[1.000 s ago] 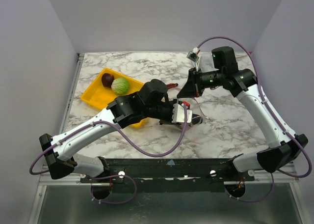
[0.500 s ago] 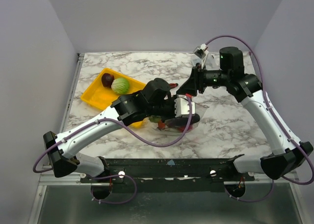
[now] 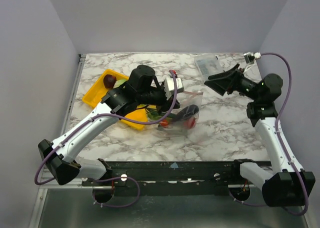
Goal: Place the food in the zip-top bag and seal the zipper
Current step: Adjust the zipper food storage bag at the center of the board.
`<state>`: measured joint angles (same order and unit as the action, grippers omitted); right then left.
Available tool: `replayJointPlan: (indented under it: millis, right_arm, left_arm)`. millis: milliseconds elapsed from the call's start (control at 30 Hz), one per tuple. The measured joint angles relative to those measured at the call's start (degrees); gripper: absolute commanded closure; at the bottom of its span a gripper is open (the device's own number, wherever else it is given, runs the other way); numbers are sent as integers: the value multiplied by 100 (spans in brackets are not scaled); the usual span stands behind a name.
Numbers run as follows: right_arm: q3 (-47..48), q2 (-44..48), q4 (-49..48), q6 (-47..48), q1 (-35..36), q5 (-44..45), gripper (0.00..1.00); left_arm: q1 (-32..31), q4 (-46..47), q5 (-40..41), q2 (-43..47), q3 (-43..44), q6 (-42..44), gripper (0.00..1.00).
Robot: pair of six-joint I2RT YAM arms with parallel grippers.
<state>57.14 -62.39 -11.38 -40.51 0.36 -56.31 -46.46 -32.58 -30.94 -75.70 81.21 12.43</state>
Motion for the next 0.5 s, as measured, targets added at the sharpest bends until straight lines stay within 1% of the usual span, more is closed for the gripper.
replayJointPlan:
  millis: [100,167,300,400,500]
  right_arm:
    - [-1102,437,-1978,-688,4,-323,21]
    - [-1528,501,-3003,-1106,9,-557,23]
    - [-1727,68,-4754,-1934,7,-975,24]
    - [-1797,-380,-6052,-2791,7,-1248,29]
    - [-1838,-841,-6843,-3626,7,-1475,32]
  left_arm:
    - [186,66,-385,70,-22,-186,100]
    - [293,118,-549,85,-55,-282,100]
    - [426,175,-793,85,-111,-417,100]
    - [428,184,-903,85,-111,-470,100]
    - [433,186,-984,85,-111,-498,100]
